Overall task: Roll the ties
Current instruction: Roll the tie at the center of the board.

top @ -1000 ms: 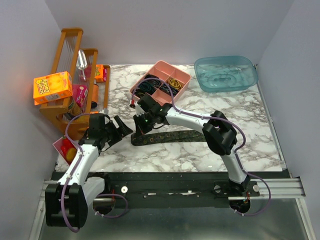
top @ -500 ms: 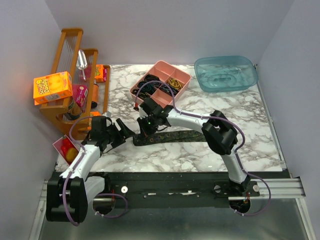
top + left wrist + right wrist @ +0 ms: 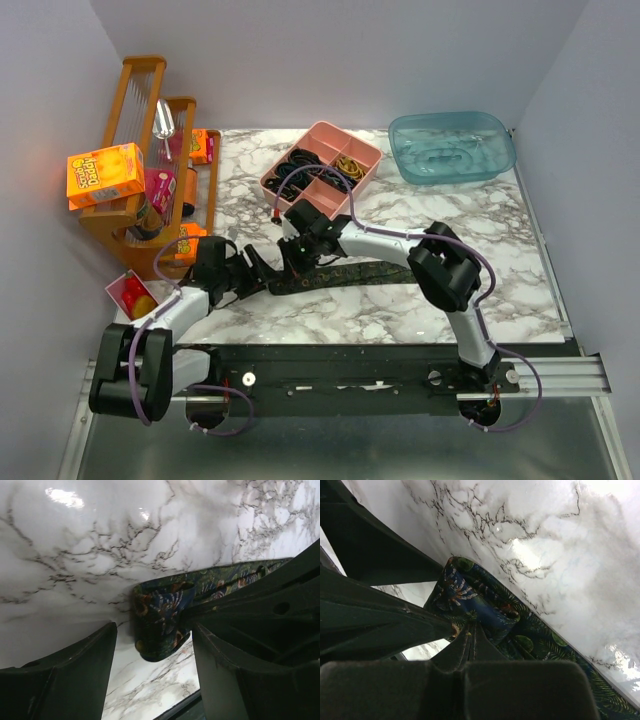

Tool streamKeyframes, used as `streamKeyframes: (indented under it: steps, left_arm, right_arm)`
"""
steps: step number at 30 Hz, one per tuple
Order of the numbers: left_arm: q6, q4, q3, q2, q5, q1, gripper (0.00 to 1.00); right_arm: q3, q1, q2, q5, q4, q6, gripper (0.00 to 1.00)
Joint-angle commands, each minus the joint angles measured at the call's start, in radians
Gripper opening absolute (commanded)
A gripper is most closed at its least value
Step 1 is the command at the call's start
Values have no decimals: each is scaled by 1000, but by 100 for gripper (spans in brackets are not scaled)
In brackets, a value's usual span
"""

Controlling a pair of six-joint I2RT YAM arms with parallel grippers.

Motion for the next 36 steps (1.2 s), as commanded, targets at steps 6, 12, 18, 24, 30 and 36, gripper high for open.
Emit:
streamKeyframes:
  steps: [6,12,18,24,30,36]
  left_arm:
    - [-69,190,-54,45,22,-36,51]
    - [-125,325,-103,40,33,-59,40]
    - [-131,340,-119,5,11,-68,25]
    - [-74,243,-78,-32,-30,-70,18]
    - [36,45,25,-53,-107,-78,15]
    - [133,-136,117,-49,-199,-110,12]
  right_arm:
    - [-50,1,-2,58,-46,5,1]
    - [-53,-2,1,49,-37,13,1]
    - [-51,-4,-5,49,-31,17,1]
    - [-50,-5,-28,61,-32,19,1]
    - [-53,-13,-42,73,-32,17,1]
    - [-47,-18,-39,75,-34,14,1]
